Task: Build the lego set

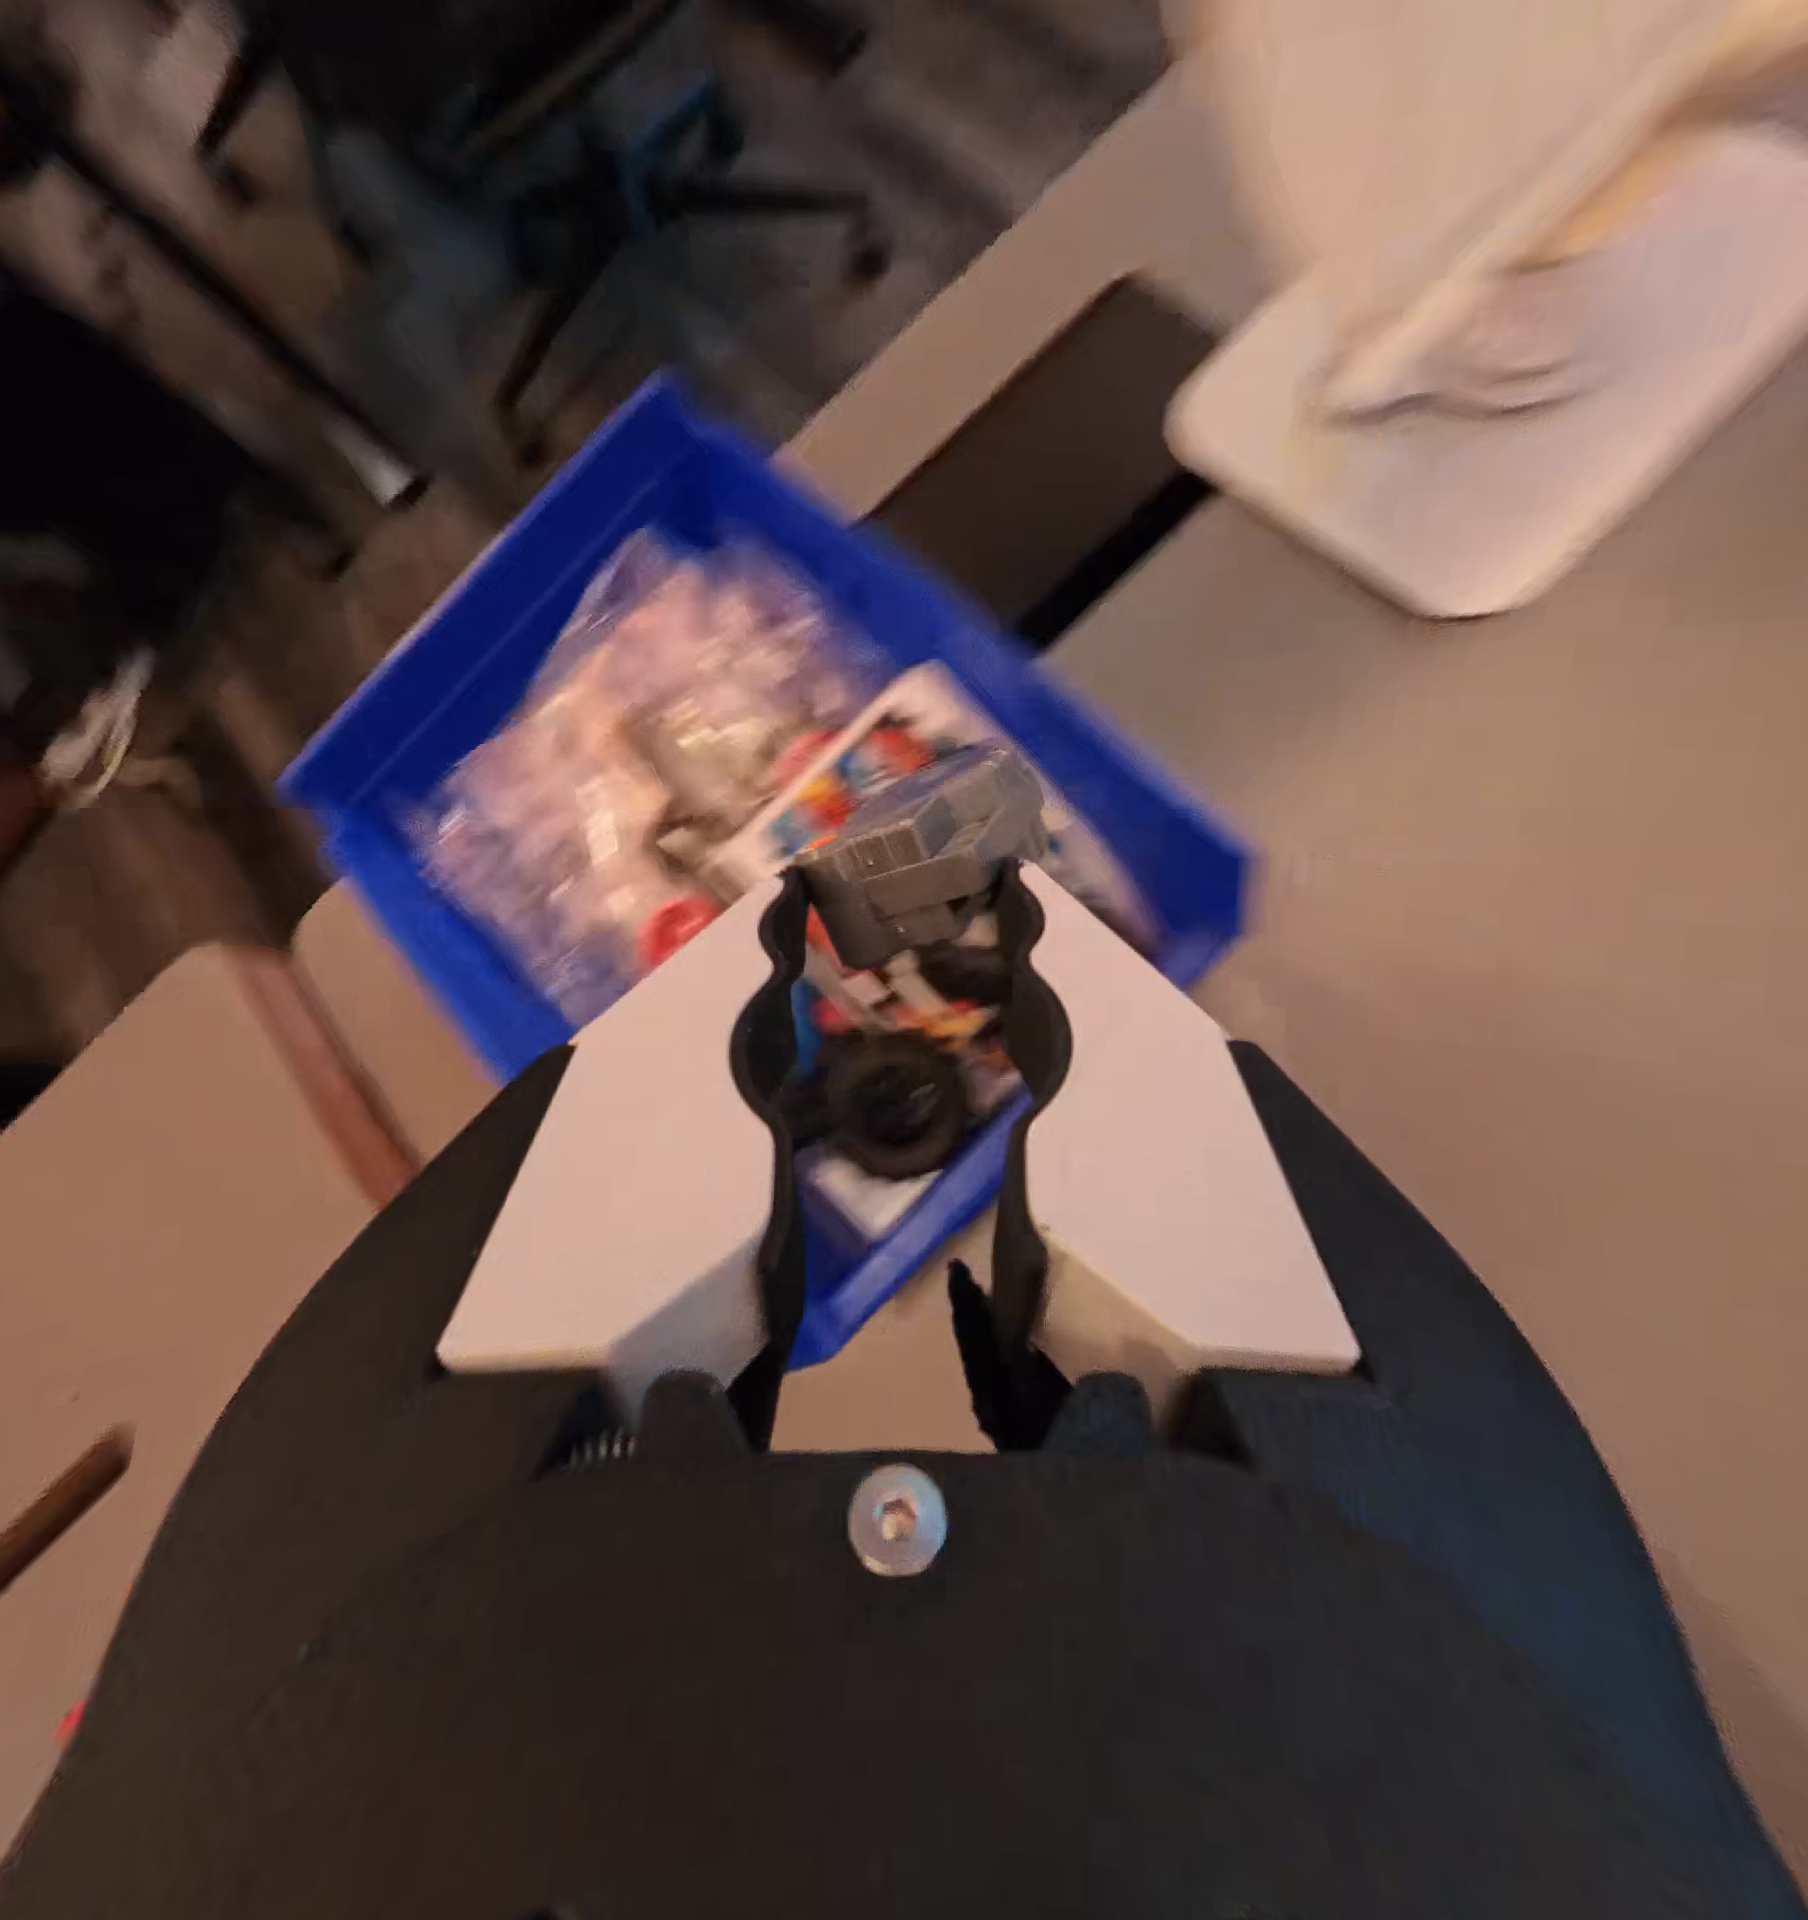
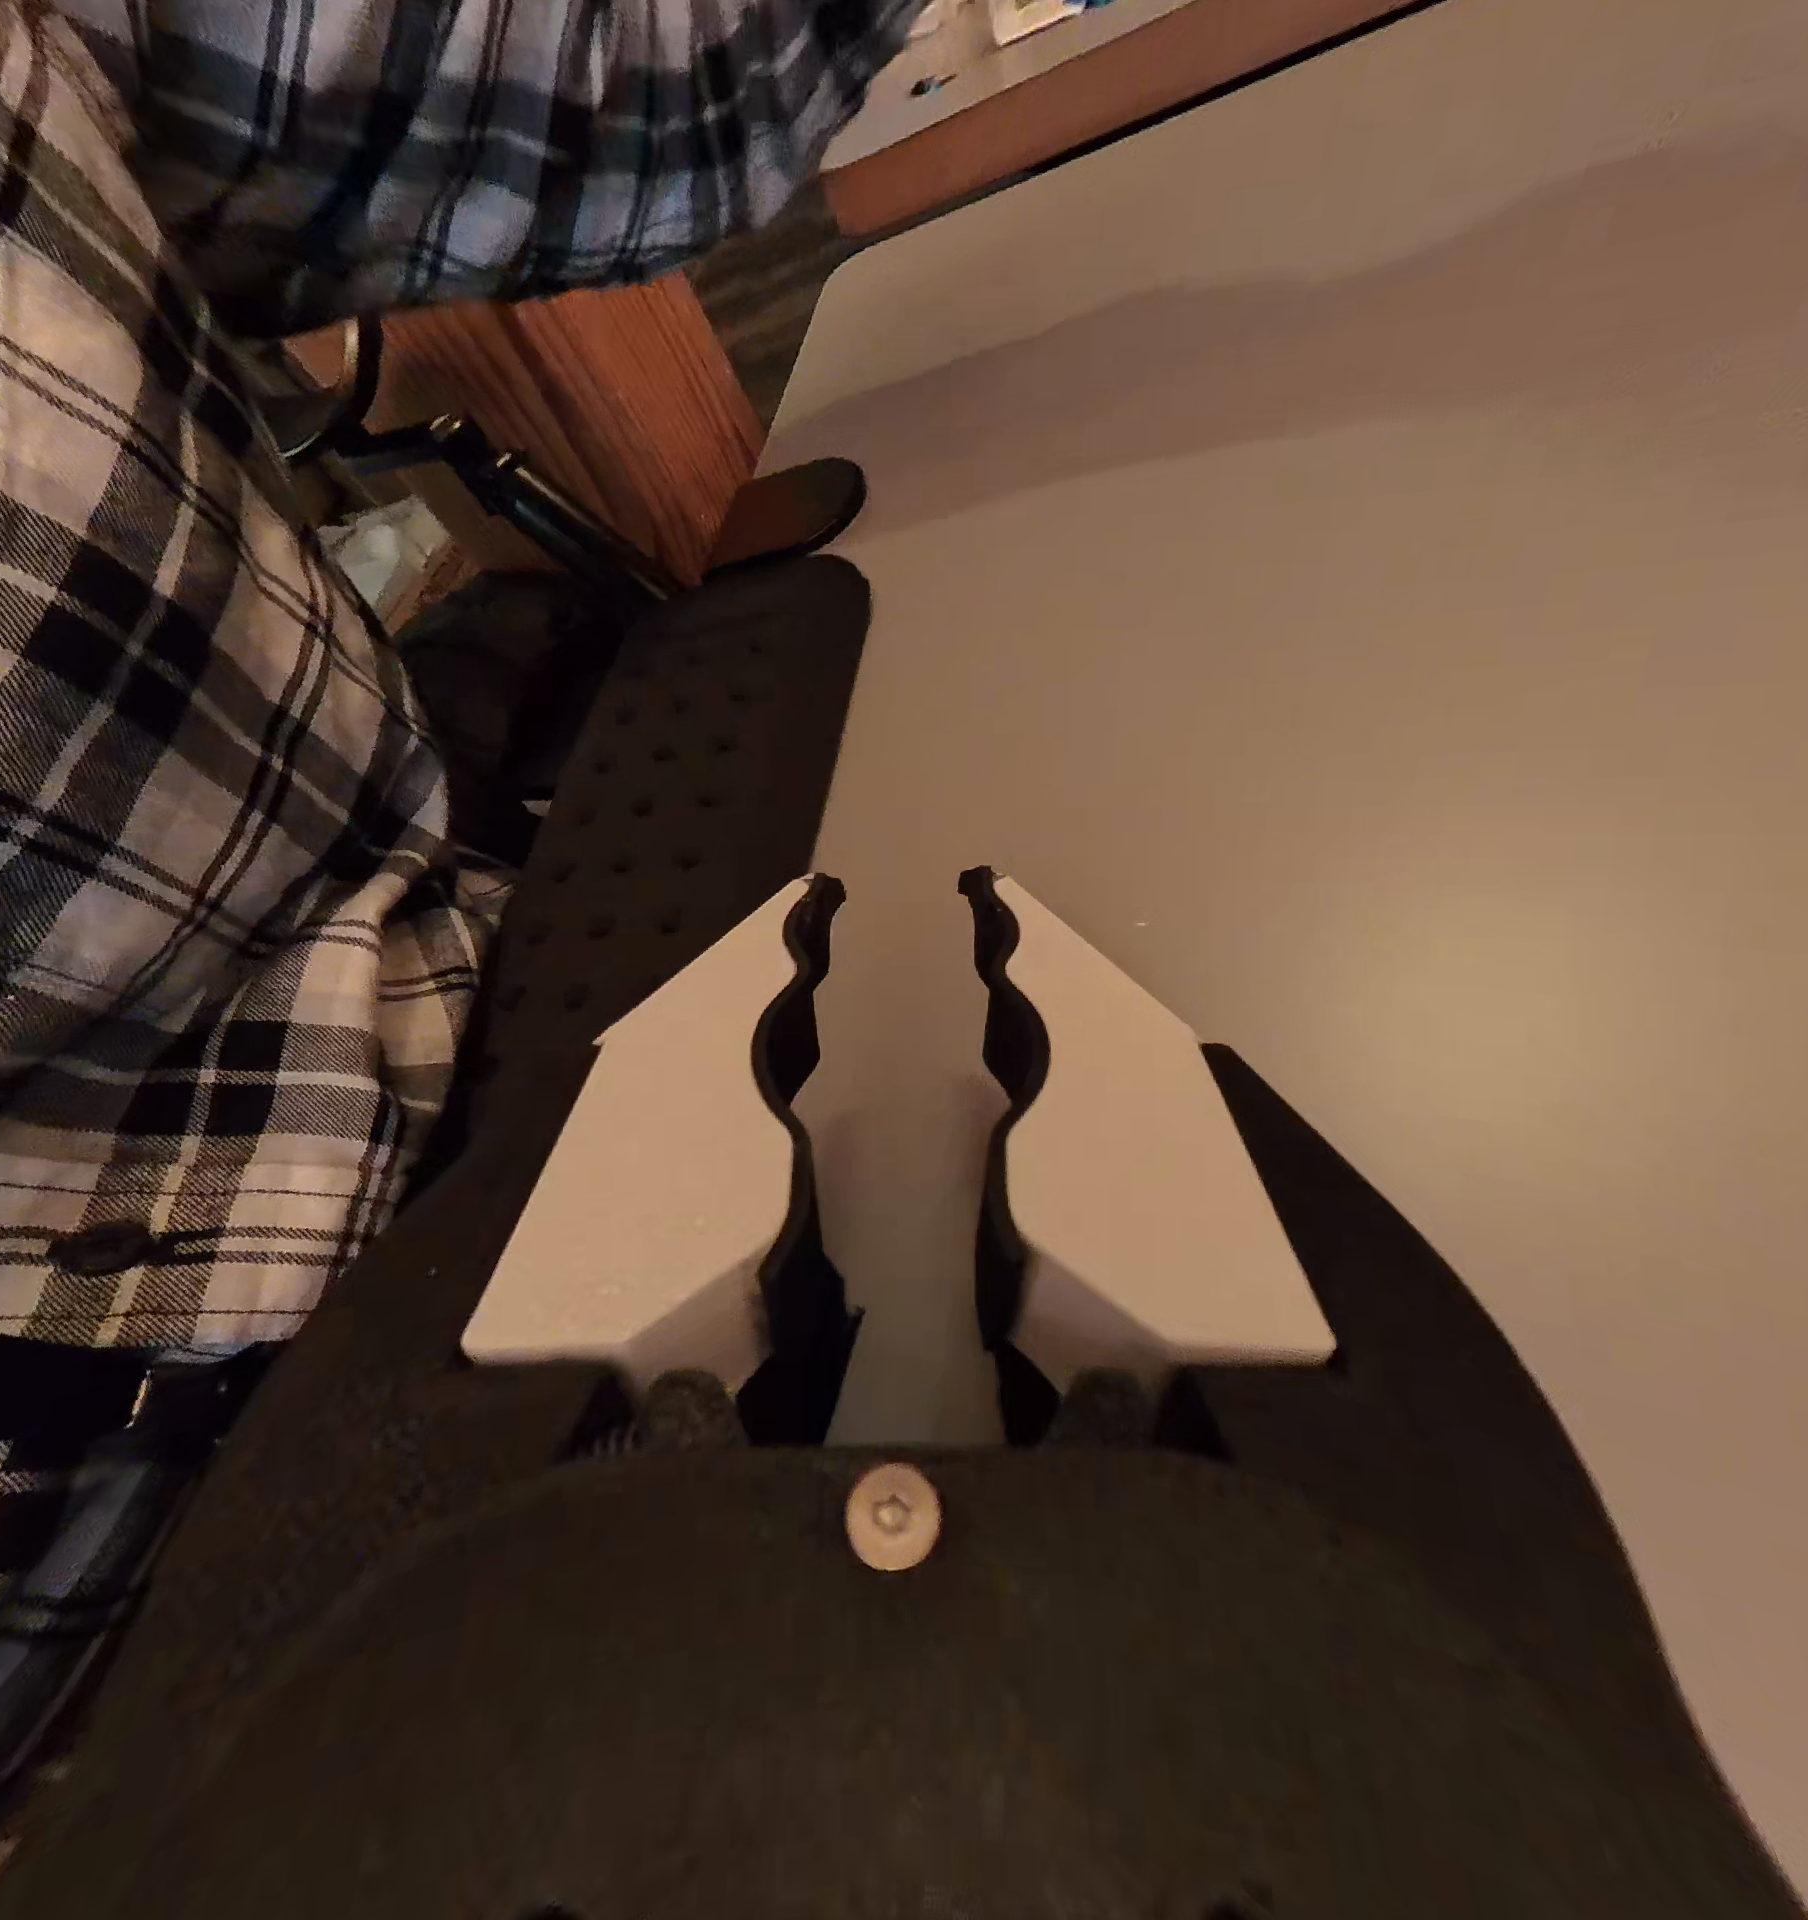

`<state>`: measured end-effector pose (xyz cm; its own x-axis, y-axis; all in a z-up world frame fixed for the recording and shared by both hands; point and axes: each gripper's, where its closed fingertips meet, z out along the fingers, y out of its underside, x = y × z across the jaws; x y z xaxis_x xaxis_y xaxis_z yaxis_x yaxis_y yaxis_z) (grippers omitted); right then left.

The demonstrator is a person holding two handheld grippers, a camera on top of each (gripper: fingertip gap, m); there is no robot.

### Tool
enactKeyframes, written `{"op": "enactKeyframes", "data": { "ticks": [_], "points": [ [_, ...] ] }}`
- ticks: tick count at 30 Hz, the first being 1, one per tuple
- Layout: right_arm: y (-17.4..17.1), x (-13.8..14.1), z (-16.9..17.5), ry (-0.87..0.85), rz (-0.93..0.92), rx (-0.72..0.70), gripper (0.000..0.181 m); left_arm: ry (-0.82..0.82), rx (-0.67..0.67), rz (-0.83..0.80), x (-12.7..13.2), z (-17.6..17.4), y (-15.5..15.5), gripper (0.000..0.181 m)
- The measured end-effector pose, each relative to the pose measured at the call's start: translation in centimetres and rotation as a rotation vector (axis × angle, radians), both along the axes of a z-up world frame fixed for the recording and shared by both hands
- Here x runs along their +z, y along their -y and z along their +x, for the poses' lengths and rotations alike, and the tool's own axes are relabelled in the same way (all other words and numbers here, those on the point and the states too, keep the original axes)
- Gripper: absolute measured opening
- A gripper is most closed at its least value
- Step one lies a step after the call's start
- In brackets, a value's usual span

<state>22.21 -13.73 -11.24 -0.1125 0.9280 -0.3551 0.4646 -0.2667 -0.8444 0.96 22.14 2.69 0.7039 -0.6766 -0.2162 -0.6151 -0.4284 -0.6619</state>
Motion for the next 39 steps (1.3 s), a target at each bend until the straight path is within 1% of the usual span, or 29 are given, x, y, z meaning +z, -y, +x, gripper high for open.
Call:
{"op": "enactKeyframes", "data": {
  "ticks": [1, 2, 4, 6, 9, 11, 13, 14, 15, 17, 19, 20, 21, 22, 24, 26, 27, 28, 29, 30, 31, 32, 33, 34, 35, 36, 37, 38, 39],
  "points": [
    [-0.3, 0.3, 0.1, -0.011, 0.004, -0.015, 0.026, 0.028, -0.060, 0.008, 0.4, 2.3, 1.6, 0.034],
    [-0.8, 0.8, 0.2, -0.026, 0.009, -0.034, 0.026, 0.037, -0.122, 0.010, 0.3, 4.6, 3.3, 0.034],
    [-1.9, 1.4, 0.7, -0.038, 0.037, -0.078, 0.026, 0.024, -0.261, 0.027, -1.0, 9.0, 6.9, 0.034],
    [-3.4, 2.0, 1.5, -0.050, 0.063, -0.127, 0.026, 0.047, -0.389, 0.012, -3.2, 13.3, 10.7, 0.034],
    [-6.0, 2.6, 3.4, -0.055, 0.086, -0.216, 0.025, 0.083, -0.482, -0.023, -7.6, 17.8, 14.8, 0.033],
    [-8.0, 2.6, 5.0, -0.047, 0.109, -0.287, 0.024, 0.082, -0.514, -0.029, -10.6, 19.6, 16.4, 0.033],
    [-9.7, 2.3, 6.5, -0.034, 0.108, -0.346, 0.024, 0.141, -0.568, -0.080, -13.2, 21.5, 18.6, 0.033],
    [-10.4, 2.2, 7.2, -0.027, 0.112, -0.371, 0.024, 0.131, -0.594, -0.052, -14.1, 22.1, 19.3, 0.033],
    [-11.0, 2.1, 7.8, -0.021, 0.117, -0.392, 0.024, 0.115, -0.615, -0.018, -14.9, 22.7, 19.8, 0.033],
    [-11.5, 2.1, 8.4, -0.020, 0.112, -0.414, 0.024, 0.140, -0.690, -0.046, -16.3, 24.1, 22.2, 0.031],
    [-11.6, 2.0, 8.4, -0.022, 0.104, -0.415, 0.024, 0.090, -0.710, -0.006, -17.2, 24.3, 22.8, 0.030],
    [-11.6, 1.9, 8.4, -0.015, 0.107, -0.410, 0.024, 0.092, -0.721, -0.024, -17.5, 24.4, 23.3, 0.036],
    [-11.5, 1.7, 8.3, -0.006, 0.110, -0.403, 0.024, 0.097, -0.711, -0.040, -17.7, 24.3, 23.5, 0.049],
    [-11.4, 1.5, 8.2, 0.001, 0.112, -0.396, 0.024, 0.119, -0.706, -0.033, -17.5, 24.2, 23.5, 0.054],
    [-11.3, 1.4, 8.1, 0.003, 0.114, -0.390, 0.024, 0.150, -0.704, 0.003, -16.3, 23.3, 22.9, 0.057],
    [-11.4, 1.5, 8.2, -0.004, 0.108, -0.395, 0.024, 0.133, -0.645, 0.111, -14.0, 20.7, 20.4, 0.051],
    [-11.5, 1.6, 8.2, -0.010, 0.102, -0.398, 0.024, 0.100, -0.593, 0.156, -13.0, 18.7, 18.5, 0.050],
    [-11.5, 1.7, 8.3, -0.017, 0.097, -0.401, 0.024, 0.028, -0.517, 0.190, -12.5, 15.9, 16.1, 0.051],
    [-11.6, 1.8, 8.3, -0.023, 0.092, -0.403, 0.024, -0.063, -0.449, 0.219, -12.4, 12.8, 13.5, 0.051],
    [-11.6, 1.9, 8.3, -0.029, 0.088, -0.402, 0.024, -0.128, -0.392, 0.241, -12.3, 9.8, 11.3, 0.047],
    [-11.6, 1.9, 8.2, -0.030, 0.086, -0.400, 0.024, -0.174, -0.333, 0.214, -12.6, 6.8, 9.2, 0.046],
    [-11.5, 1.8, 8.2, -0.028, 0.086, -0.398, 0.024, -0.230, -0.271, 0.170, -13.3, 3.9, 7.4, 0.048],
    [-11.5, 1.7, 8.1, -0.022, 0.086, -0.395, 0.024, -0.271, -0.231, 0.180, -13.4, 1.7, 5.8, 0.052],
    [-11.4, 1.5, 8.1, -0.014, 0.086, -0.393, 0.024, -0.289, -0.211, 0.162, -13.8, 0.1, 4.8, 0.055],
    [-11.5, 1.3, 8.1, -0.008, 0.088, -0.394, 0.024, -0.316, -0.173, 0.083, -15.0, -1.4, 4.3, 0.057],
    [-11.5, 1.2, 8.2, -0.005, 0.089, -0.395, 0.024, -0.352, -0.144, 0.016, -16.4, -2.8, 3.9, 0.061],
    [-11.5, 1.2, 8.2, -0.005, 0.086, -0.397, 0.024, -0.361, -0.151, 0.004, -17.1, -3.1, 3.7, 0.057],
    [-11.6, 1.2, 8.2, -0.008, 0.082, -0.398, 0.024, -0.340, -0.171, -0.005, -17.4, -2.7, 3.8, 0.047],
    [-11.6, 1.2, 8.3, -0.009, 0.079, -0.399, 0.024, -0.333, -0.164, -0.010, -17.5, -2.5, 3.8, 0.046]
  ]
}}
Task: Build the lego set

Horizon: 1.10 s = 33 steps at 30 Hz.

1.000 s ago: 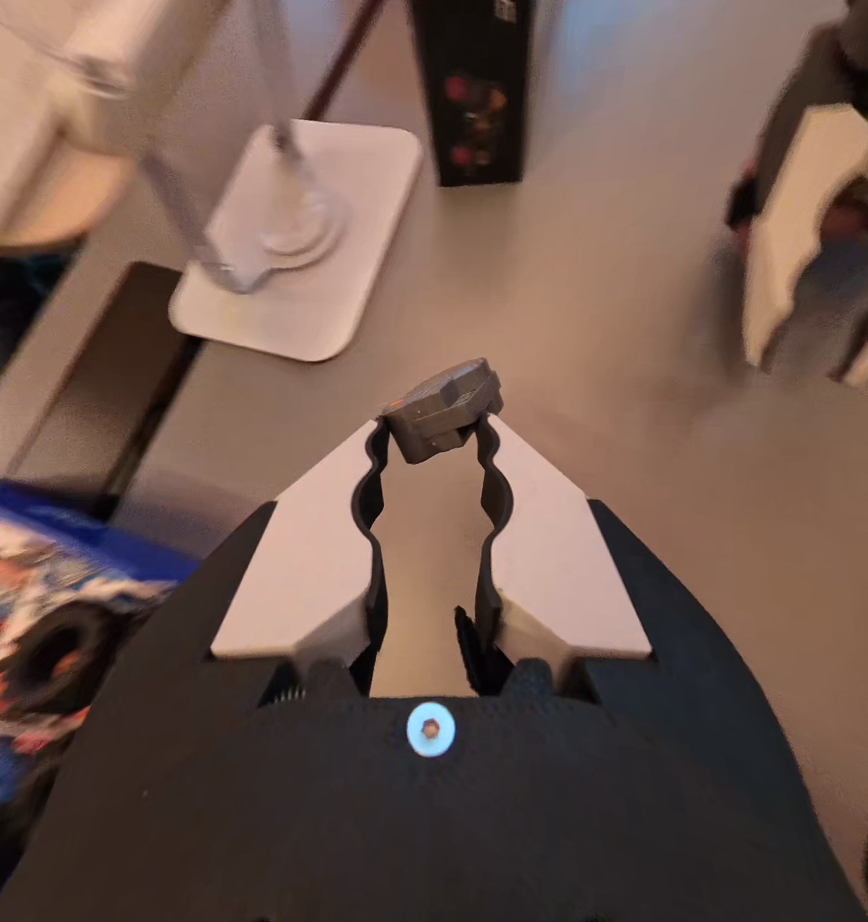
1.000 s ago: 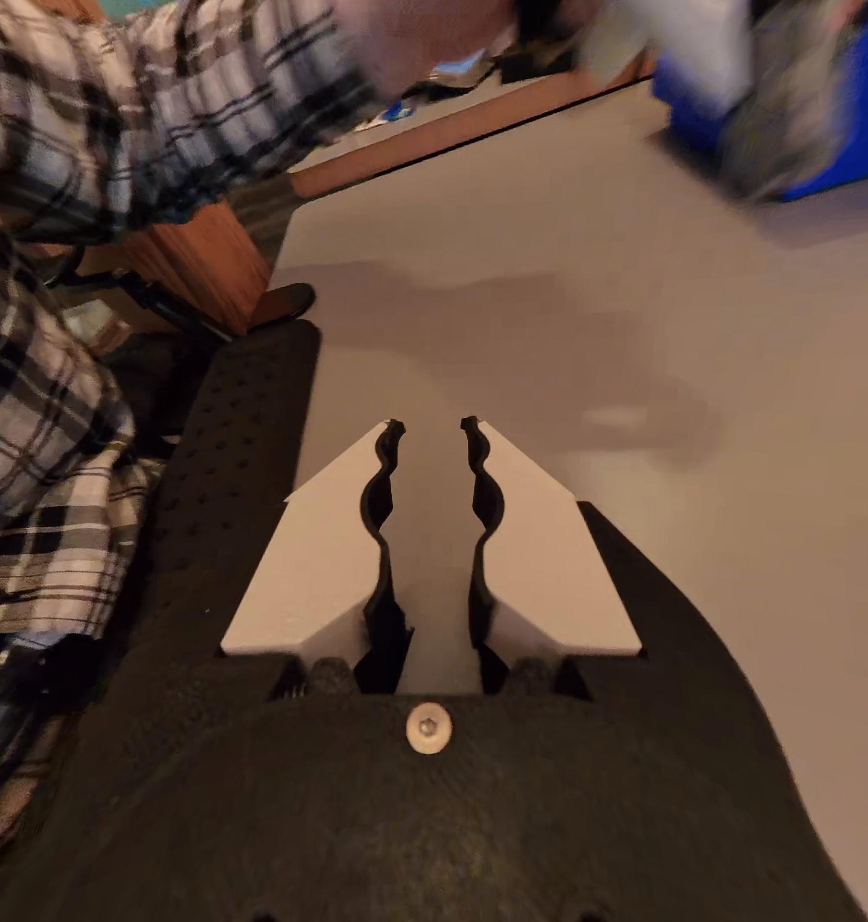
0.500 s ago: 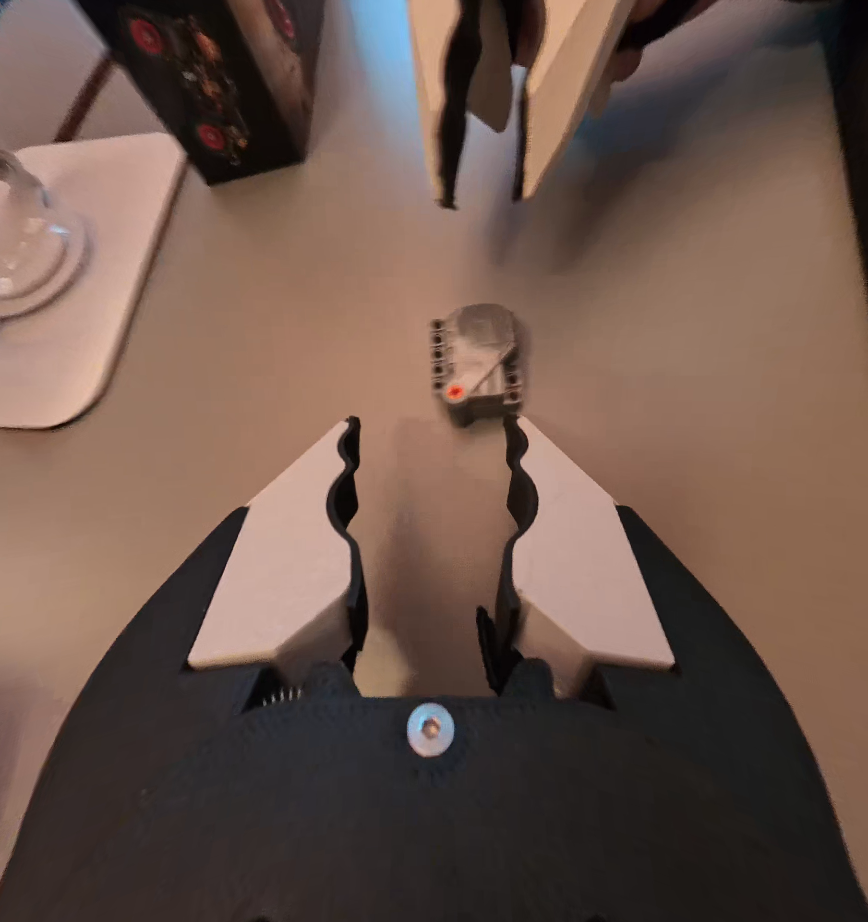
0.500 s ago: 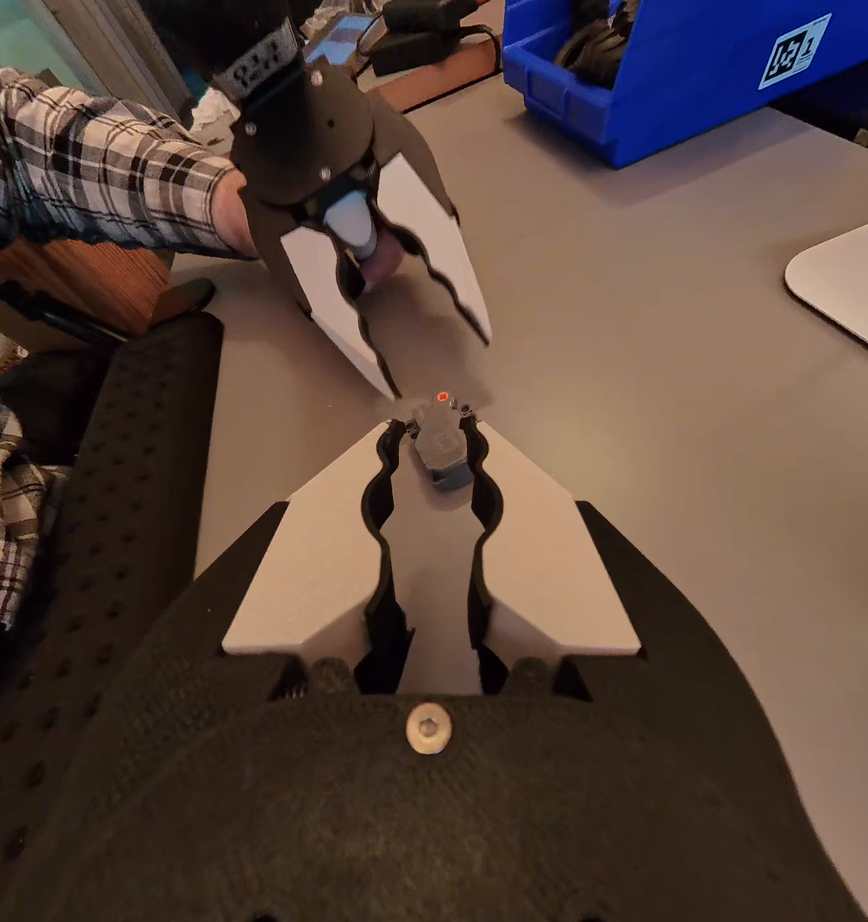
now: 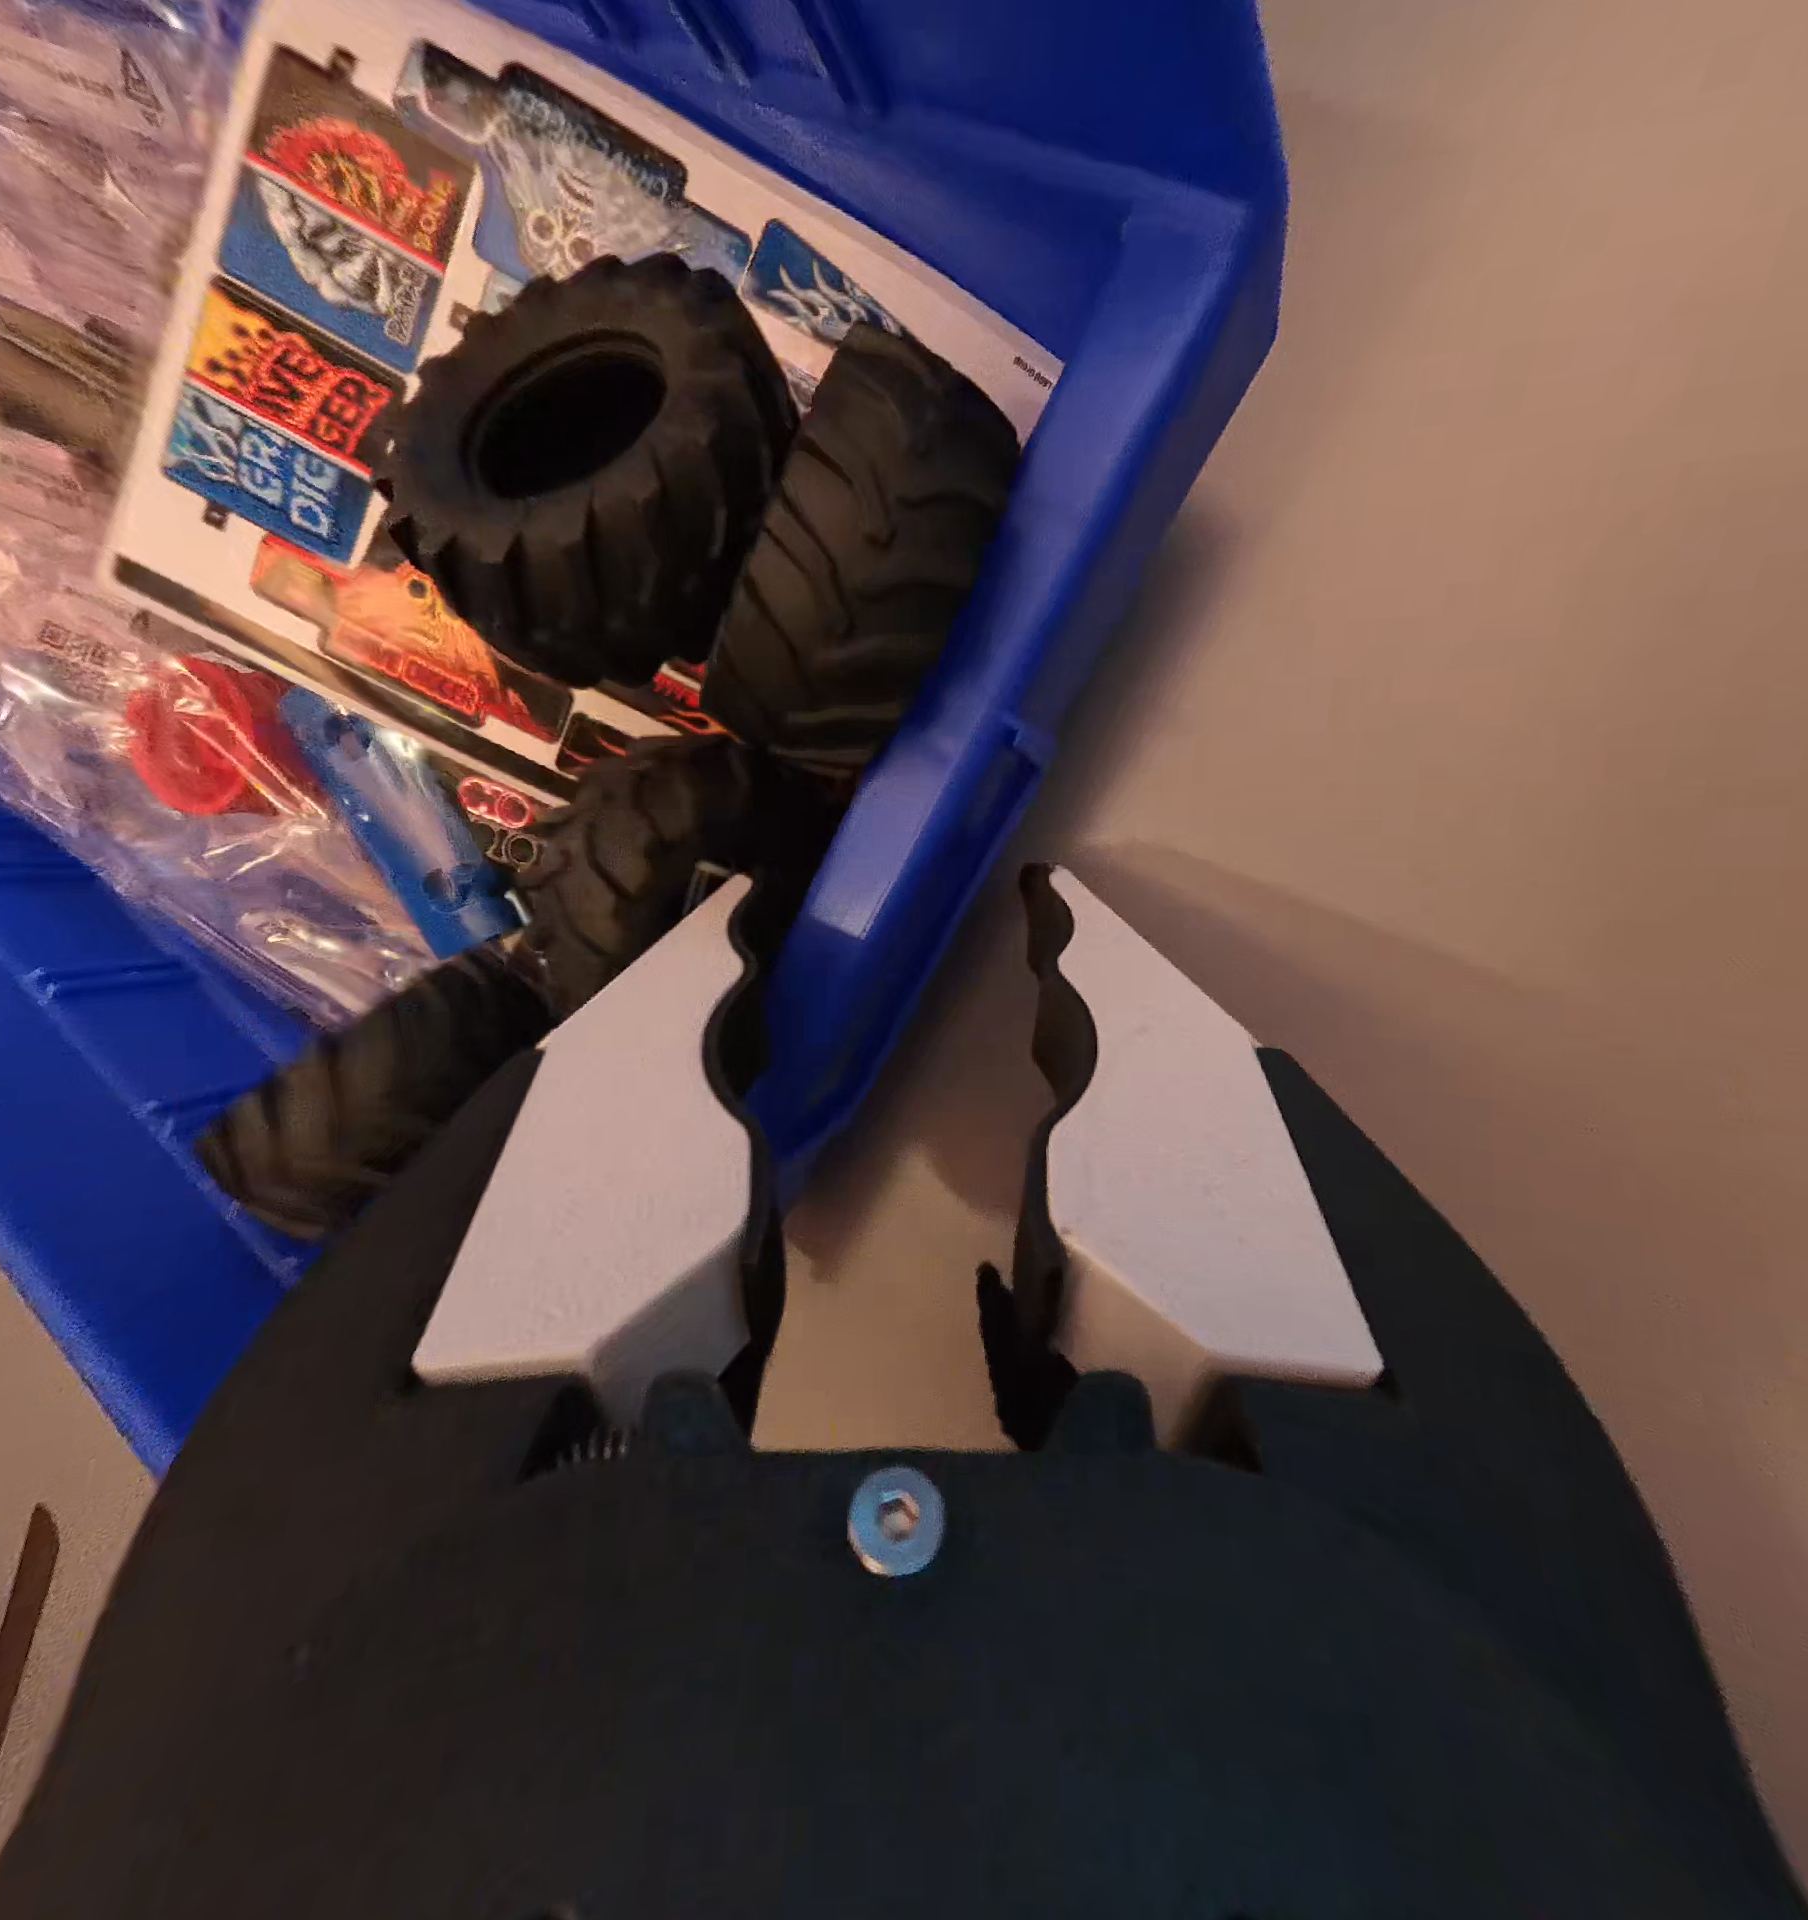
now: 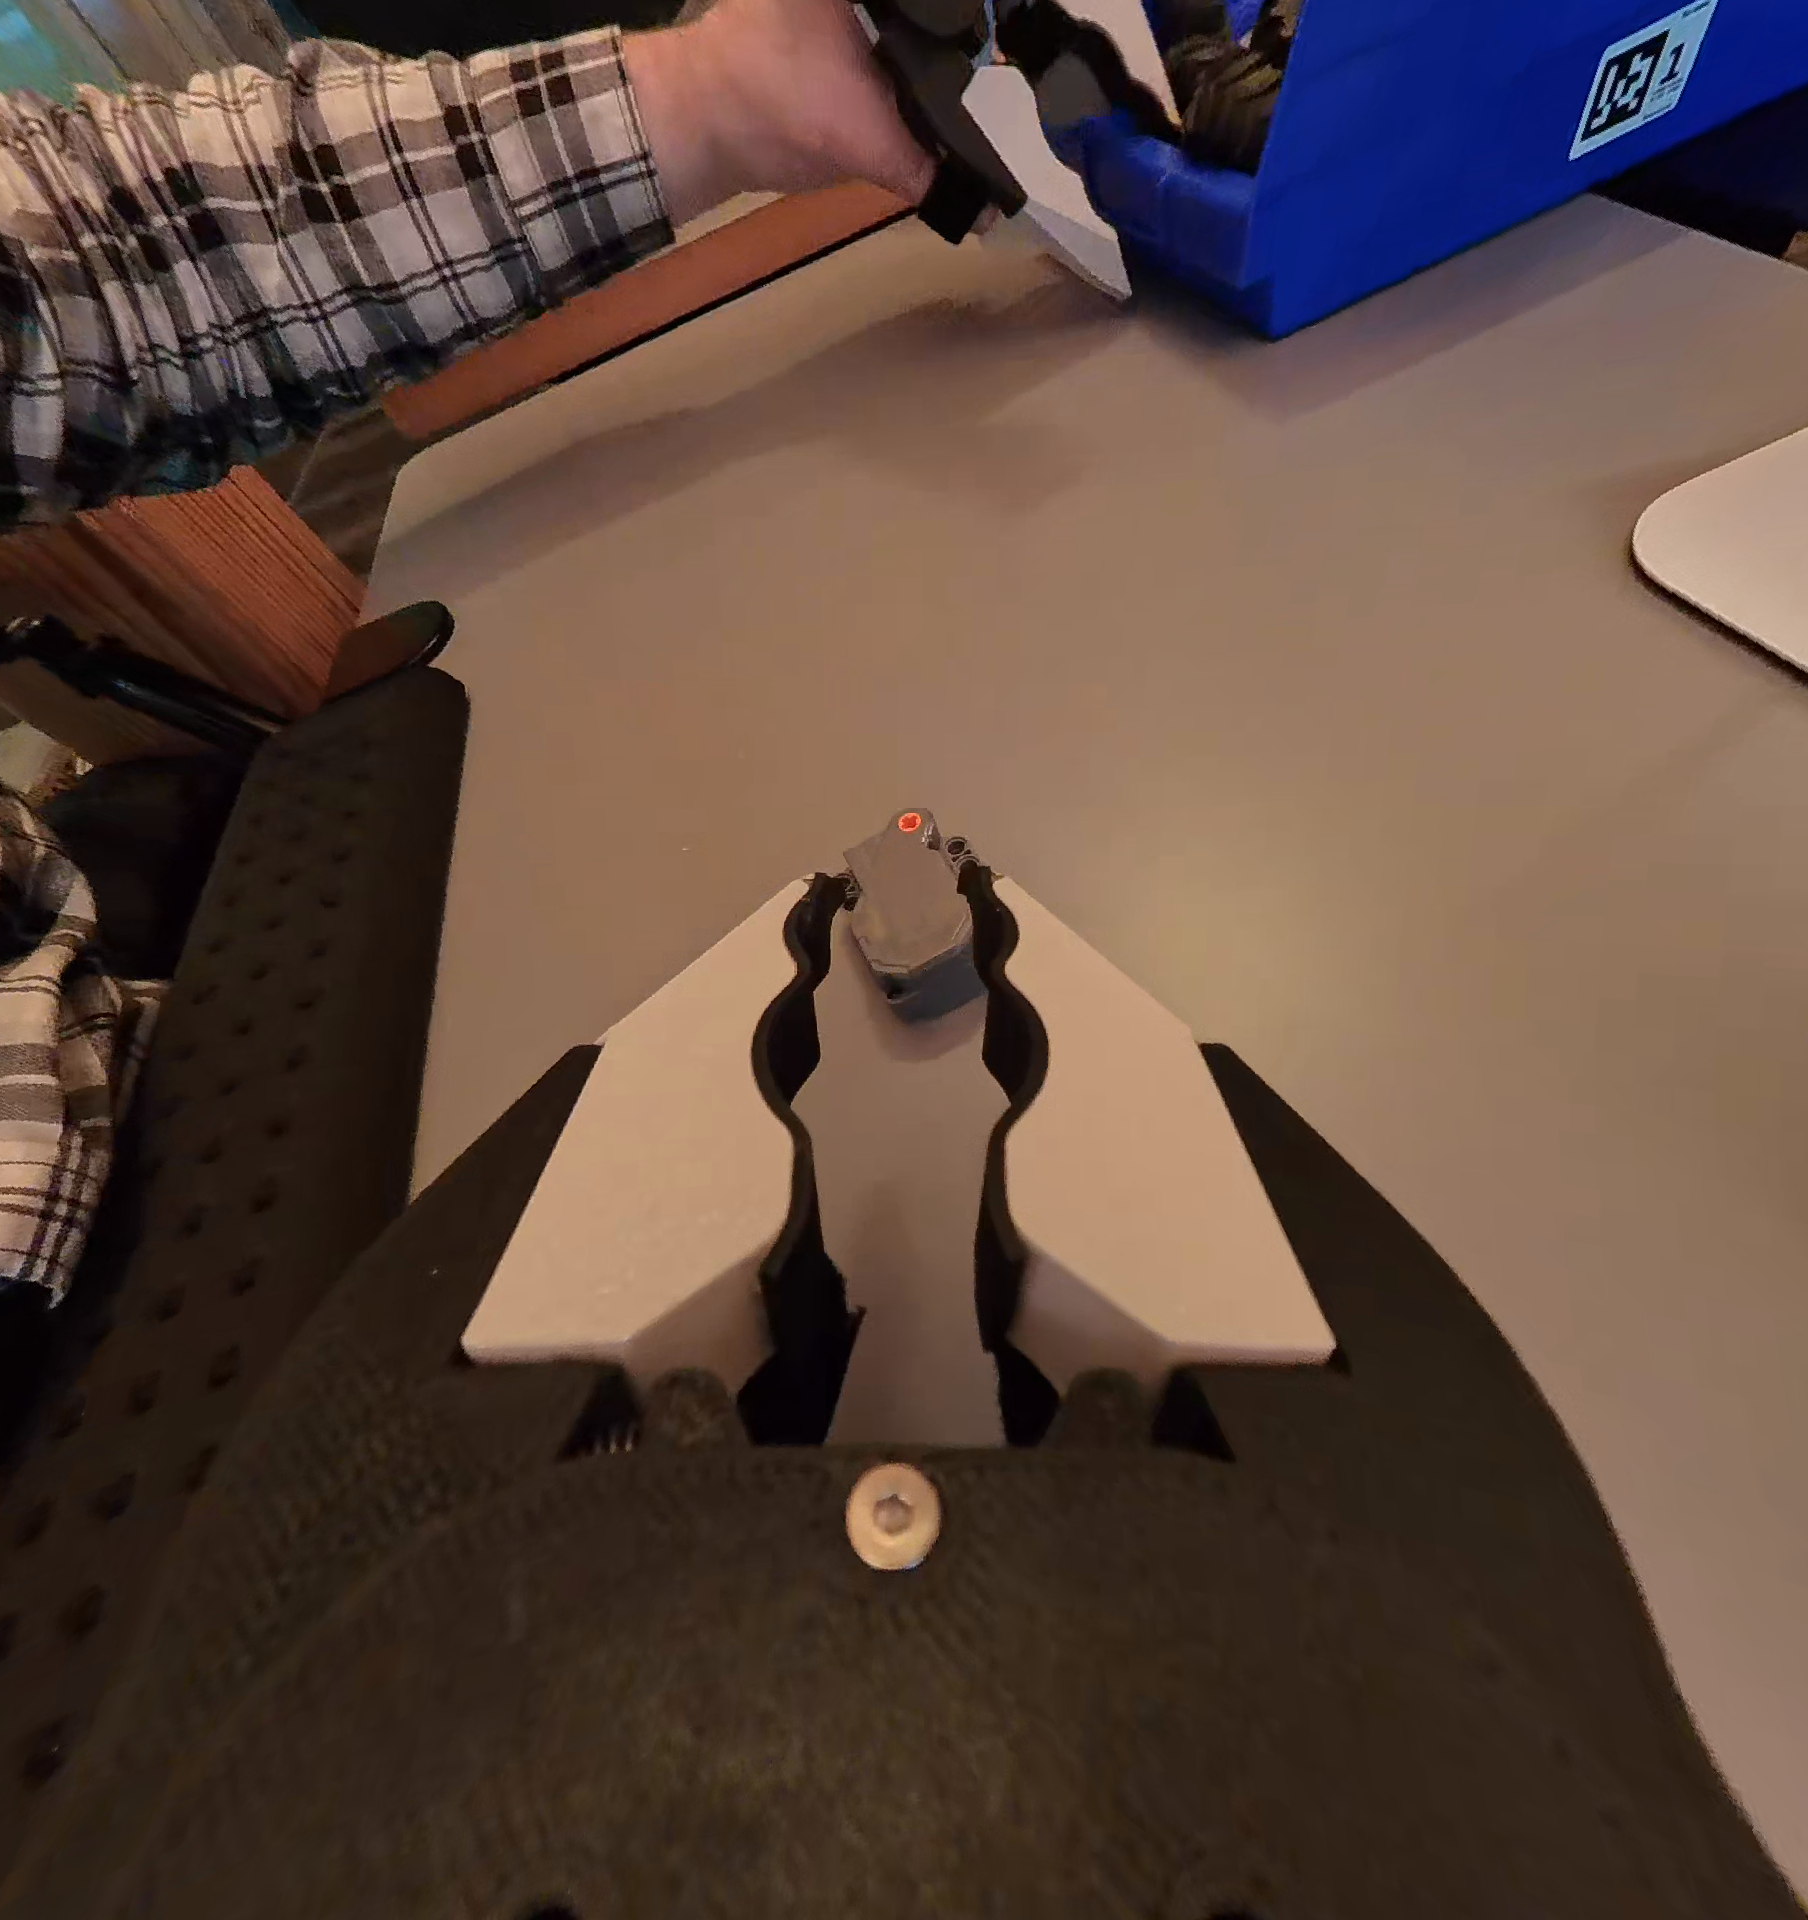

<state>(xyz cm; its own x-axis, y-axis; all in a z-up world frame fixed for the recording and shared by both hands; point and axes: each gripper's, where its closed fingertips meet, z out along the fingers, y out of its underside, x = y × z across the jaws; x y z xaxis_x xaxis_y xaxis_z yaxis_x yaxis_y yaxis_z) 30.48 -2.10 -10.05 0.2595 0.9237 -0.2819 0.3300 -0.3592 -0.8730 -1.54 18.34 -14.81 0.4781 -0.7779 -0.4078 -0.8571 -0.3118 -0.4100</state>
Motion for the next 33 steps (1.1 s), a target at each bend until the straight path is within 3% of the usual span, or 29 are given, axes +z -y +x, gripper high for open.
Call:
{"op": "enactKeyframes", "data": {
  "ticks": [2, 6, 16, 20, 23, 25, 27, 29, 31, 33],
  "points": [
    [0.0, -0.2, 0.0, 0.000, -0.010, 0.001, 0.024, -0.016, -0.017, 0.022, 0.1, 0.4, 0.0, 0.035],
    [0.1, -0.5, -0.1, 0.007, -0.021, 0.010, 0.024, -0.029, -0.108, 0.009, 0.2, 1.3, 2.0, 0.029],
    [0.8, -0.7, -0.3, 0.017, -0.029, 0.037, 0.023, 0.005, -0.356, -0.162, -0.1, 2.0, 14.2, 0.026],
    [1.1, -0.9, -0.5, 0.022, -0.035, 0.048, 0.023, 0.045, -0.364, -0.223, 0.0, 2.0, 17.4, 0.029],
    [1.2, -1.0, -0.5, 0.028, -0.029, 0.049, 0.023, 0.126, -0.340, -0.233, 2.2, 2.3, 18.3, 0.053],
    [1.2, -0.9, -0.3, 0.025, -0.027, 0.042, 0.023, 0.198, -0.341, -0.227, 5.1, 2.5, 18.8, 0.055],
    [1.1, -0.7, -0.1, 0.014, -0.028, 0.036, 0.023, 0.256, -0.316, -0.147, 9.1, 2.6, 17.2, 0.054],
    [1.0, -0.6, -0.2, 0.007, -0.037, 0.039, 0.023, 0.306, -0.266, -0.096, 12.2, 2.5, 13.9, 0.067],
    [1.2, -0.9, -0.3, 0.012, -0.048, 0.048, 0.023, 0.257, -0.222, -0.049, 13.1, 2.1, 9.4, 0.066],
    [1.4, -1.2, -0.3, 0.022, -0.052, 0.056, 0.023, 0.236, -0.185, -0.067, 12.5, 2.3, 4.9, 0.078]
  ]
}}
